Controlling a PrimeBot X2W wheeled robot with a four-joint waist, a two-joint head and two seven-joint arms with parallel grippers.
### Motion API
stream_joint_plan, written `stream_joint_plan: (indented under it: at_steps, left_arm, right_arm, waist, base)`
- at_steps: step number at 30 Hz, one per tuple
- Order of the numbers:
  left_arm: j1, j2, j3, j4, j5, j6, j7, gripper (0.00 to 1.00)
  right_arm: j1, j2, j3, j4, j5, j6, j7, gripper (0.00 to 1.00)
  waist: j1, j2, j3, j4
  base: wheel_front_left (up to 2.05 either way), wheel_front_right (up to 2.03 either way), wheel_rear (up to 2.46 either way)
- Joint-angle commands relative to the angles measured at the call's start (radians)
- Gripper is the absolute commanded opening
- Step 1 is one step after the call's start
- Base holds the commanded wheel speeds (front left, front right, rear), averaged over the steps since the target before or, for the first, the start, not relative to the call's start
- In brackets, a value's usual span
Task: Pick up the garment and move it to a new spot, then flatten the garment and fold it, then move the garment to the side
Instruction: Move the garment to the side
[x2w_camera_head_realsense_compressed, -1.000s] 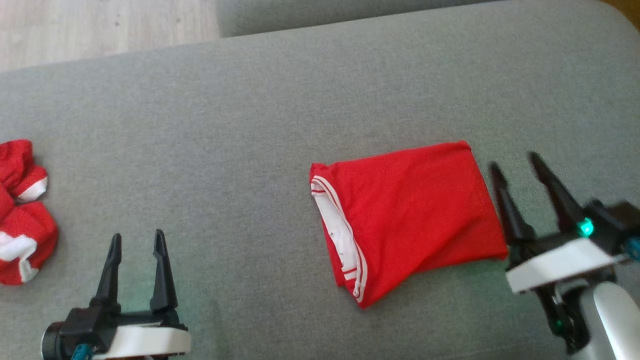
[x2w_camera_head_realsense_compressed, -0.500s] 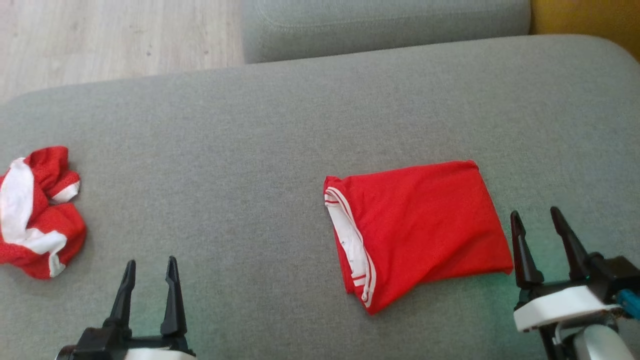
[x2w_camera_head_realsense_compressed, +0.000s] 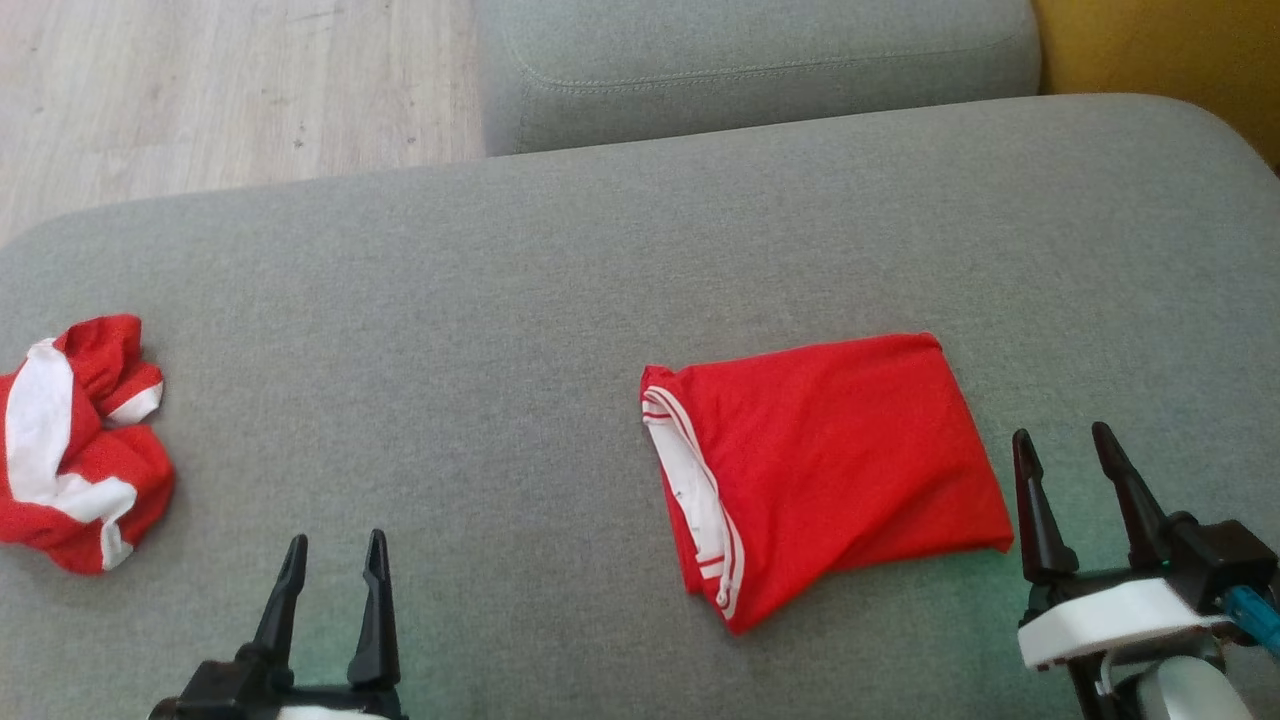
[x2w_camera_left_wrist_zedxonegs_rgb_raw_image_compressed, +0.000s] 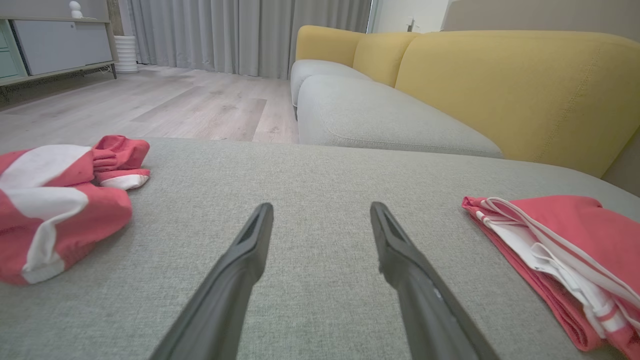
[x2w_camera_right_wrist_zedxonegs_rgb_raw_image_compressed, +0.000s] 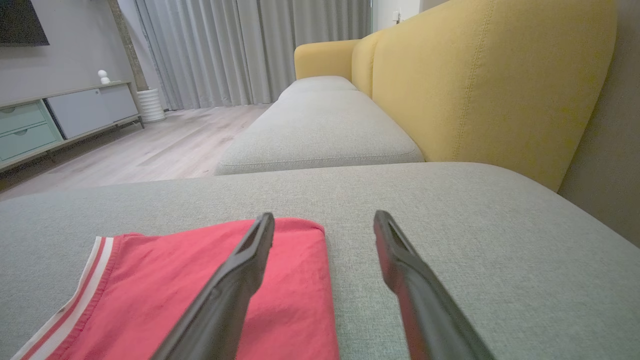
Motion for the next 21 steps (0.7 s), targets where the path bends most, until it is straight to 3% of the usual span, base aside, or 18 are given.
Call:
stream_joint_plan:
  at_steps: [1, 13, 21]
  left_arm:
    - [-0.016, 0.003, 0.028, -0.022, -0.011, -0.005, -0.005, 1.0]
    - [-0.013, 0.002, 0.022, -0.031, -0.021, -0.006, -0.005, 1.0]
    - [-0.027, 0.002, 0.025, -0.047, -0.024, -0.006, -0.005, 1.0]
  right_arm:
    - [-0.006, -0.008, 0.019, -0.026, -0.008, 0.008, -0.013, 1.0]
    - [-0.021, -0.012, 0.029, -0.019, -0.009, 0.008, -0.013, 1.0]
    - [-0.106, -0.045, 0.023, -0.045, 0.113, 0.008, 0.011, 1.0]
  waist:
    - [0.0, 0.0, -0.002, -0.002]
    - [0.0, 0.0, 0.007, 0.01]
    - [0.0, 0.0, 0.053, 0.005]
  base:
    - [0.0, 0.0, 0.0]
    - [0.0, 0.0, 0.0]
    - [0.0, 0.0, 0.0]
